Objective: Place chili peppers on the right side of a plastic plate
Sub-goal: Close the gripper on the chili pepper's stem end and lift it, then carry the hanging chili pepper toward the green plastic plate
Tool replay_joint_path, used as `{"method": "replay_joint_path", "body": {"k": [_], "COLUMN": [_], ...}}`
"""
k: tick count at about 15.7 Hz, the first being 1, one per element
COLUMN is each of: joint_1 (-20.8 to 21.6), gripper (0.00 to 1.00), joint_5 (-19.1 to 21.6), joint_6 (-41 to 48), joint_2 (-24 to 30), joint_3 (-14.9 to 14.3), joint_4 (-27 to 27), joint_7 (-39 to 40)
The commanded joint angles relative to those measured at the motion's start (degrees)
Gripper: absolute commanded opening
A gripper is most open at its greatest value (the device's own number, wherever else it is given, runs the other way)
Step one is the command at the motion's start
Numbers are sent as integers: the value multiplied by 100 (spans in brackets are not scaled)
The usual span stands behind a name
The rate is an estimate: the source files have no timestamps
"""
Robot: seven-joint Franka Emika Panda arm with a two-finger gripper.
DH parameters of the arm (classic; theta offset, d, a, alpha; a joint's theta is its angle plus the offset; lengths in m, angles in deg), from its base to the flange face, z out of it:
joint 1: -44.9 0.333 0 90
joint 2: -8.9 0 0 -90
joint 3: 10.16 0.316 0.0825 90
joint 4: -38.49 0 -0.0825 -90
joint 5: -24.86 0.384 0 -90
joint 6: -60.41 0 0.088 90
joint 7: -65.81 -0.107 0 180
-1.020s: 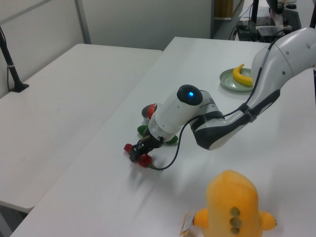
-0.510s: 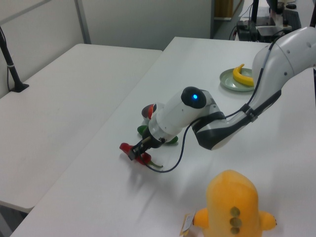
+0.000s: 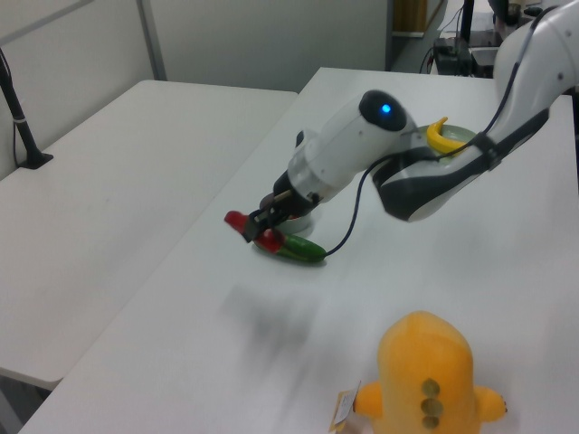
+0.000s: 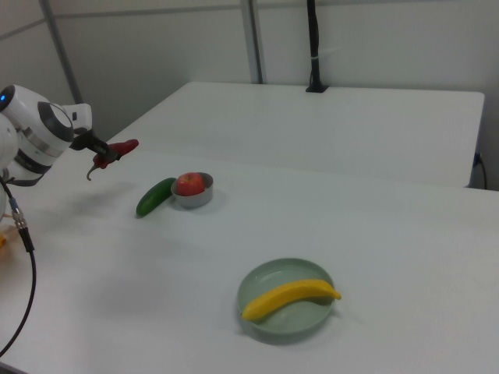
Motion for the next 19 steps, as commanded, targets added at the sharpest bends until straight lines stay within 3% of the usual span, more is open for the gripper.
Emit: {"method": "replay_joint_path", "body": {"k": [1, 10, 16, 19], "joint_1": [-391, -848, -1226, -1349], "gripper": [11, 11, 11, 11], "joint_5": [391, 2394, 3871, 4075], "joint_6": [-65, 558, 2087, 2220], "joint_2": [1162, 2972, 3510, 3835], "joint_3": [233, 243, 147, -152], "joint_4": [-1433, -3016, -3009, -3193], "joint_7": [594, 2720, 5136, 5789]}}
